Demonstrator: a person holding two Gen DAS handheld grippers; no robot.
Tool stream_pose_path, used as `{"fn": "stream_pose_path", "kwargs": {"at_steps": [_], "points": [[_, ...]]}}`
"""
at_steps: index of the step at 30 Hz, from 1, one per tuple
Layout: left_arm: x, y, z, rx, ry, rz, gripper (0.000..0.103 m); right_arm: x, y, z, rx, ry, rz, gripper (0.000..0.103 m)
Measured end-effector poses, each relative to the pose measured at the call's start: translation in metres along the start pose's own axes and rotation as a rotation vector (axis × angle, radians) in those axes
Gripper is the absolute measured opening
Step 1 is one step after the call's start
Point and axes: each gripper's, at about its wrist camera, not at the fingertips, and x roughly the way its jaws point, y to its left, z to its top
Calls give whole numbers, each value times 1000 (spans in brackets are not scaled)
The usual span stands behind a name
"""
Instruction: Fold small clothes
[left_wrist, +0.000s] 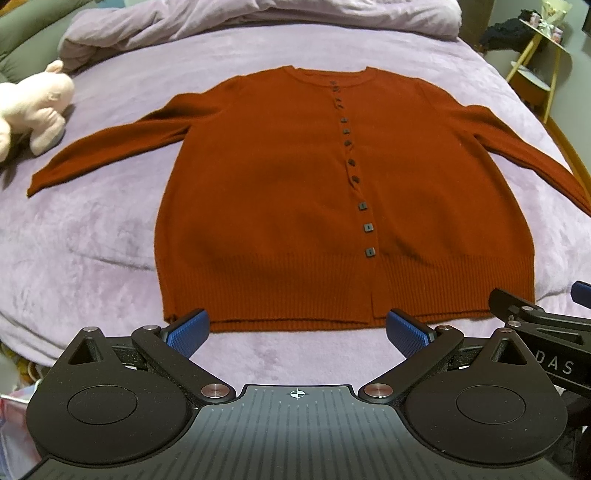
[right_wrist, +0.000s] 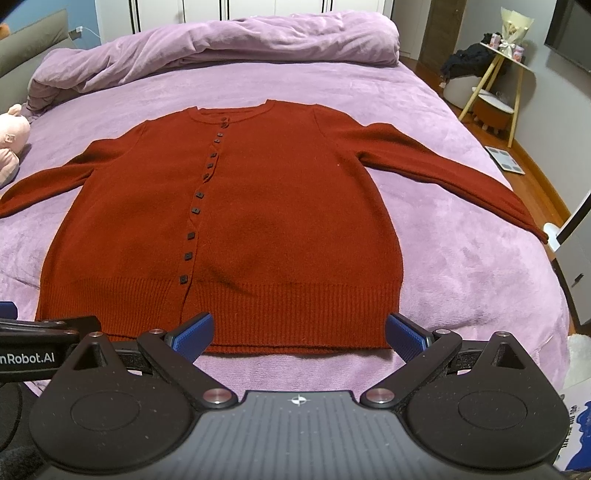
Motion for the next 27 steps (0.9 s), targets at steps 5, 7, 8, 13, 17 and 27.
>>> {"fn": "stream_pose_path", "kwargs": {"at_steps": [5, 7, 8, 13, 17, 27], "points": [[2, 2, 0, -6, -1, -10, 103, 0, -1, 0, 6, -4, 22, 99], [4, 2, 1, -7, 1, -9, 103, 1, -2, 1, 10, -5, 28, 99], [5, 1, 1, -7, 3, -8, 103, 2, -2, 1, 11, -5, 31, 99], [9, 1, 2, -7, 18, -9, 103, 6, -3, 1, 3, 8, 25, 99], [12, 0, 3, -9, 25, -10, 103, 9, -6, 1, 17, 9, 34, 99], [27, 4, 12, 6, -31, -125, 103, 22, -48, 2, 180, -94, 312, 99]]}}
